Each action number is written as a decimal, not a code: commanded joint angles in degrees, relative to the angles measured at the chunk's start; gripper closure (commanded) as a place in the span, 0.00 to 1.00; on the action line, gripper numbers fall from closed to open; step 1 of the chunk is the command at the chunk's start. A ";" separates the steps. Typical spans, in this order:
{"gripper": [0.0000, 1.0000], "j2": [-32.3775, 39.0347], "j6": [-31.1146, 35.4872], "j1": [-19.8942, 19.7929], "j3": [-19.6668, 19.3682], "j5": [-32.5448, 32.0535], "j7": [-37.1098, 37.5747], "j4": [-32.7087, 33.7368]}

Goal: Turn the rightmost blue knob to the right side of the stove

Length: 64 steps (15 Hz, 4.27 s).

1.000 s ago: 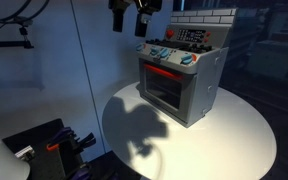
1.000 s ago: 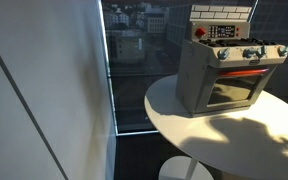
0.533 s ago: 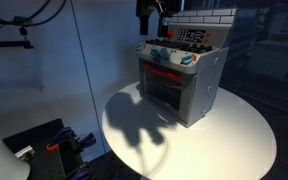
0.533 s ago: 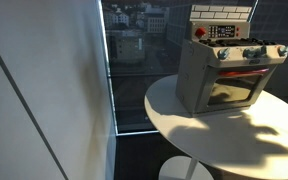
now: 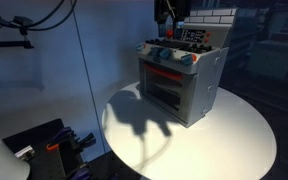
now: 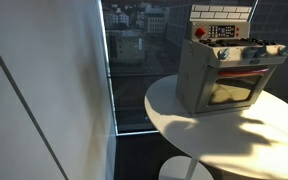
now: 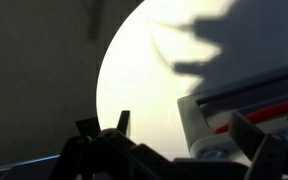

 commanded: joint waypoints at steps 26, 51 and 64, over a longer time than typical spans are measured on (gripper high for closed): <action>0.00 3.24 34.24 -0.77 0.80 21.31 -2.13 -9.88; 0.00 8.35 41.75 -0.11 2.88 29.43 -3.51 -9.76; 0.51 8.42 42.83 -0.59 2.83 31.09 -4.07 -9.96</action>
